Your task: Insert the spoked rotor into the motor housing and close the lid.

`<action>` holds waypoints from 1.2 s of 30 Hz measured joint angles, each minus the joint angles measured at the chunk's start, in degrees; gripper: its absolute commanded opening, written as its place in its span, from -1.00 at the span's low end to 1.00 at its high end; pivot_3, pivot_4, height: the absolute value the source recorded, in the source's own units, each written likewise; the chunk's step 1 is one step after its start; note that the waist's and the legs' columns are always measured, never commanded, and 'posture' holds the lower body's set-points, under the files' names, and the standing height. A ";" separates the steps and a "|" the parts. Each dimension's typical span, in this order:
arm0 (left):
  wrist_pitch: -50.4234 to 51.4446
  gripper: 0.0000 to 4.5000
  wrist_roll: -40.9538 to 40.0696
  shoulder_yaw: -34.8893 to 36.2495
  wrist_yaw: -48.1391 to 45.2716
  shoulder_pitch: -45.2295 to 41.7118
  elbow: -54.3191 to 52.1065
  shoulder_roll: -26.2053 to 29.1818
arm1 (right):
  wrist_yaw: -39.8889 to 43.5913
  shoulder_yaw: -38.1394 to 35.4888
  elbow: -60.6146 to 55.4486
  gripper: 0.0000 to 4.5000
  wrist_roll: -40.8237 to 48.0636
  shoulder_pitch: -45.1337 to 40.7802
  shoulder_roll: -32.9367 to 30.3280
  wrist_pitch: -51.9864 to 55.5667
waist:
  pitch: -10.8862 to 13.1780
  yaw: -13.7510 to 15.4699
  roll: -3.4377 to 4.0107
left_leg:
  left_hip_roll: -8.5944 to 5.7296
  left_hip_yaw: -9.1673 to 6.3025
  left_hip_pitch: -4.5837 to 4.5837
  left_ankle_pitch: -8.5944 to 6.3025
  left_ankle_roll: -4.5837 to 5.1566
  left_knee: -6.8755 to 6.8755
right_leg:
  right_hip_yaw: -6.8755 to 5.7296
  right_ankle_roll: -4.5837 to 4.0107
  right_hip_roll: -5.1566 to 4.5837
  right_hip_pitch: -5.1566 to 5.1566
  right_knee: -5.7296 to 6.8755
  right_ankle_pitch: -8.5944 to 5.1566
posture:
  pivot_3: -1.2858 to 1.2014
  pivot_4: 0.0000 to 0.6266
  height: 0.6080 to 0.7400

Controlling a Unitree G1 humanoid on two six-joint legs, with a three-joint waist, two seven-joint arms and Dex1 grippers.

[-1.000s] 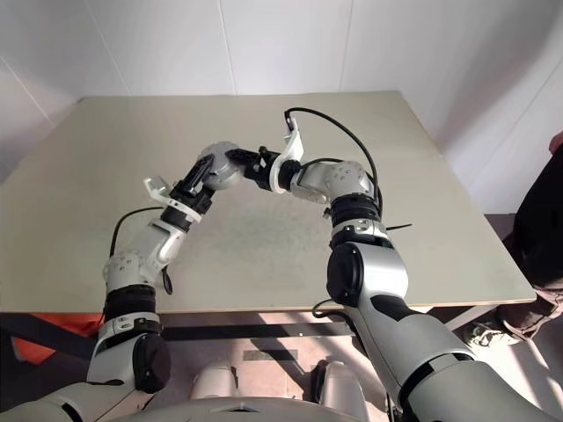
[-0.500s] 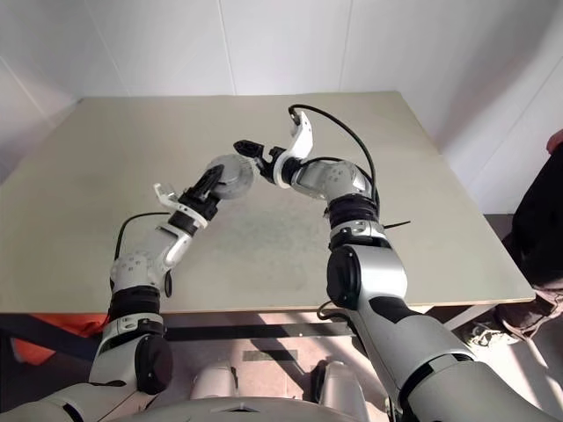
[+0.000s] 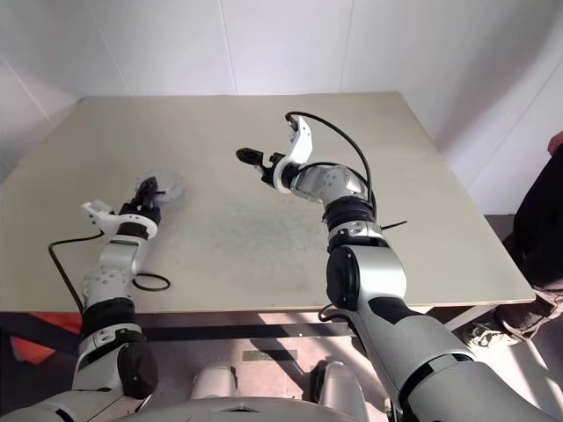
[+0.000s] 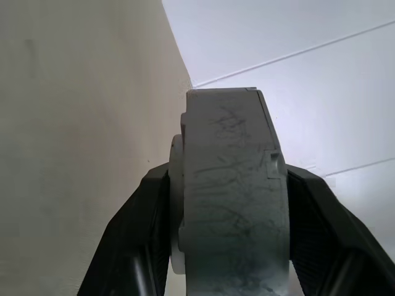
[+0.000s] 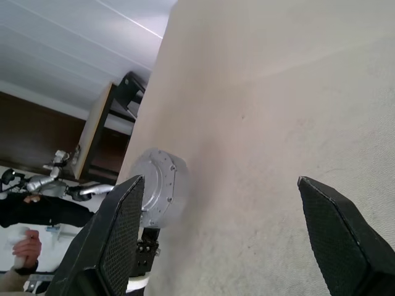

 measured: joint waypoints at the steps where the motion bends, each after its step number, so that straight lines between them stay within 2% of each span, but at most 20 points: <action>1: -0.88 -0.02 0.55 0.35 0.84 -0.10 0.46 0.20 | 0.04 0.03 0.04 0.99 -0.07 0.04 0.00 -0.01 | 0.00 0.04 -0.01 | 0.00 -0.01 0.01 0.00 0.00 0.01 | 0.00 0.00 0.00 0.02 0.00 0.00 | 0.03 -1.00 1.00; 13: -4.13 -0.02 3.66 1.32 6.97 -2.08 4.75 1.00 | 0.35 0.12 0.37 0.99 -0.93 0.10 0.26 -0.75 | -0.02 0.02 -0.09 | 0.03 -0.02 0.06 0.01 -0.01 0.05 | 0.00 0.00 0.01 0.06 0.11 0.00 | 0.03 -1.00 1.00; 20: -6.15 0.98 5.69 1.98 8.97 -2.50 5.73 2.91 | 0.47 0.07 0.55 1.00 -1.06 0.10 0.21 -0.97 | -0.03 -0.36 -0.11 | 0.03 -0.01 0.16 0.06 -0.11 0.05 | 0.04 -0.01 0.03 0.09 0.34 -0.01 | 0.03 -1.00 1.00; 22: -7.07 0.99 6.05 2.40 10.04 -2.62 6.01 4.34 | 0.52 0.15 1.33 1.00 -1.15 0.10 0.21 -1.19 | -0.03 -0.72 -0.11 | 0.03 -0.01 0.21 0.08 -0.14 0.05 | 0.06 -0.01 0.03 0.09 0.41 -0.01 | 0.03 -1.00 1.00; 25: -9.89 0.99 7.07 5.71 11.52 -2.57 9.25 9.99 | 0.79 0.36 3.06 1.00 -1.66 0.09 -0.34 -2.32 | -0.04 -1.48 -0.14 | 0.10 -0.02 0.21 0.11 -0.20 0.05 | 0.04 -0.02 0.05 0.06 0.45 -0.02 | 0.03 -1.00 1.00; 28: -11.83 0.99 8.45 7.97 11.65 -2.58 10.62 16.36 | 1.14 0.54 4.62 1.00 -2.67 0.09 -1.45 -3.65 | -0.04 -1.35 -0.16 | 0.05 -0.03 0.26 0.11 -0.19 0.05 | 0.01 -0.02 0.04 0.07 0.44 -0.02 | 0.03 -1.00 1.00; 31: -12.94 0.99 10.24 8.05 11.17 -2.85 10.74 19.06 | 2.15 1.09 5.03 1.00 -3.52 0.10 -1.14 -4.71 | -0.04 -0.51 -0.16 | 0.01 -0.03 0.33 0.10 -0.17 0.10 | 0.02 -0.03 -0.01 0.09 0.44 -0.02 | 0.03 -1.00 1.00; 34: -12.85 0.99 13.89 4.35 9.38 -2.86 10.75 19.18 | 6.76 6.67 2.07 1.00 -7.38 1.90 -0.74 -10.62 | -0.07 0.48 -0.20 | 0.07 -0.06 0.28 0.09 -0.16 0.18 | -0.03 -0.04 -0.02 0.12 0.48 -0.02 | 0.03 -1.00 1.00; 36: -12.09 0.99 17.12 -0.53 6.24 -2.85 9.62 19.19 | 11.46 11.69 -2.87 1.00 -11.07 4.87 -1.41 -17.07 | -0.09 0.92 -0.29 | 0.09 -0.08 0.20 0.09 -0.16 0.28 | -0.05 -0.04 -0.09 0.16 0.48 -0.02 | 0.03 -1.00 1.00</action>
